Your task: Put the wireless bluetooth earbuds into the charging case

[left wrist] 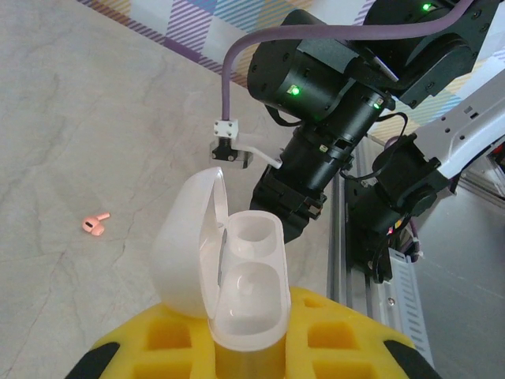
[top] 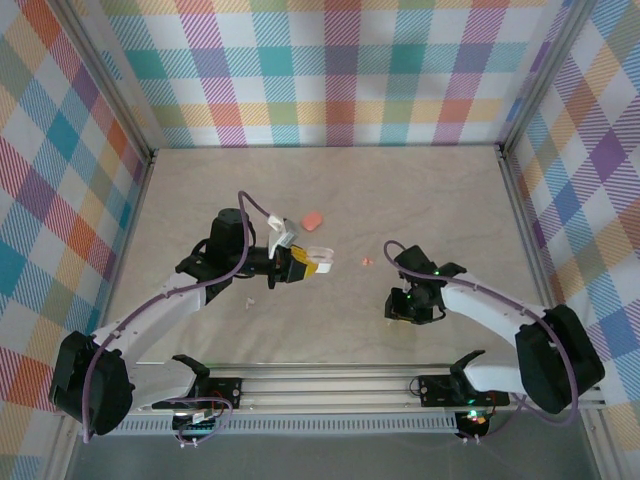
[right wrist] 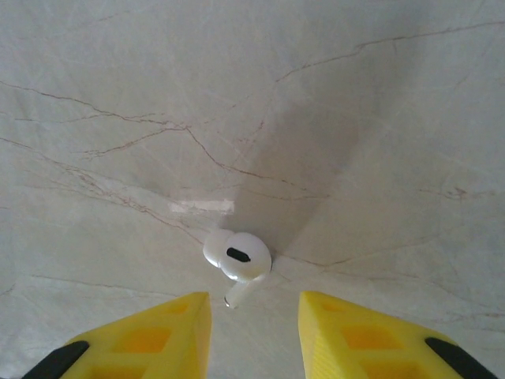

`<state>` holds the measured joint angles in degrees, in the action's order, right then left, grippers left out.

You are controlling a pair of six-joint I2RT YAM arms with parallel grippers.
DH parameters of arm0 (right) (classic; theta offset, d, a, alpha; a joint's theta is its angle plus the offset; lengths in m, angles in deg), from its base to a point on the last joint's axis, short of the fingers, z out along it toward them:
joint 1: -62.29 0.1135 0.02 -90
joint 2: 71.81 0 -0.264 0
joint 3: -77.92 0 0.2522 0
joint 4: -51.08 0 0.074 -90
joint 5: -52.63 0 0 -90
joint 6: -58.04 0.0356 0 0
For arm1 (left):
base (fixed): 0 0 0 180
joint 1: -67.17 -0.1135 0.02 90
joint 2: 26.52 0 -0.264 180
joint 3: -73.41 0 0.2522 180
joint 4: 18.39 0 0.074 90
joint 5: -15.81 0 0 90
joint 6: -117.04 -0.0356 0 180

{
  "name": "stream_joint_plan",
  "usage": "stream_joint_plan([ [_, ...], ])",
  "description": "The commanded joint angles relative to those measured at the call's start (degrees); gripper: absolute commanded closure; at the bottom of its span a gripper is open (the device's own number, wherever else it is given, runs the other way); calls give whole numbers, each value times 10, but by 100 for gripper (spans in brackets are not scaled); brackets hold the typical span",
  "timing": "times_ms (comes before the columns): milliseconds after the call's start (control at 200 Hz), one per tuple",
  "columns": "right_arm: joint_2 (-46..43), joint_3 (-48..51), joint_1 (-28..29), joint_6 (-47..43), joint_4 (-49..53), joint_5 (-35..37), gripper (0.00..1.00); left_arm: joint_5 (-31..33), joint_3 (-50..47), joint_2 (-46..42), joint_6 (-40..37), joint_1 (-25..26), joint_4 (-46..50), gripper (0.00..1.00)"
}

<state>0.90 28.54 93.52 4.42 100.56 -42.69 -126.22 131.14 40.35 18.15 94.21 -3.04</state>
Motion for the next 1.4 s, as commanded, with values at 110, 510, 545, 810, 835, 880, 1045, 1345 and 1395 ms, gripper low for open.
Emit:
stream_joint_plan([
  [110, 23, -3, 6, -16, -19, 10, 64, -19, 14, 6, -18, -6, 9, 100],
  [510, 65, -20, 11, -29, -34, 16, 63, -24, 20, 9, -20, -6, 15, 100],
  [545, 69, -21, 12, -30, -34, 17, 63, -24, 21, 7, -21, -6, 17, 100],
  [810, 79, -35, 21, -30, -31, 19, 66, -26, 22, 4, -24, -6, 23, 100],
  [835, 79, -36, 22, -30, -31, 18, 66, -27, 22, 4, -24, -6, 23, 100],
  [880, 80, -36, 23, -28, -31, 16, 66, -27, 21, 3, -24, -6, 24, 100],
  [1045, 76, -38, 23, -24, -29, 9, 63, -29, 21, 0, -26, -6, 28, 100],
  [1345, 70, -41, 24, -31, -15, 8, 58, -29, 31, -8, -37, -6, 50, 100],
  [1395, 72, -41, 23, -31, -16, 8, 59, -30, 31, -9, -37, -6, 50, 100],
])
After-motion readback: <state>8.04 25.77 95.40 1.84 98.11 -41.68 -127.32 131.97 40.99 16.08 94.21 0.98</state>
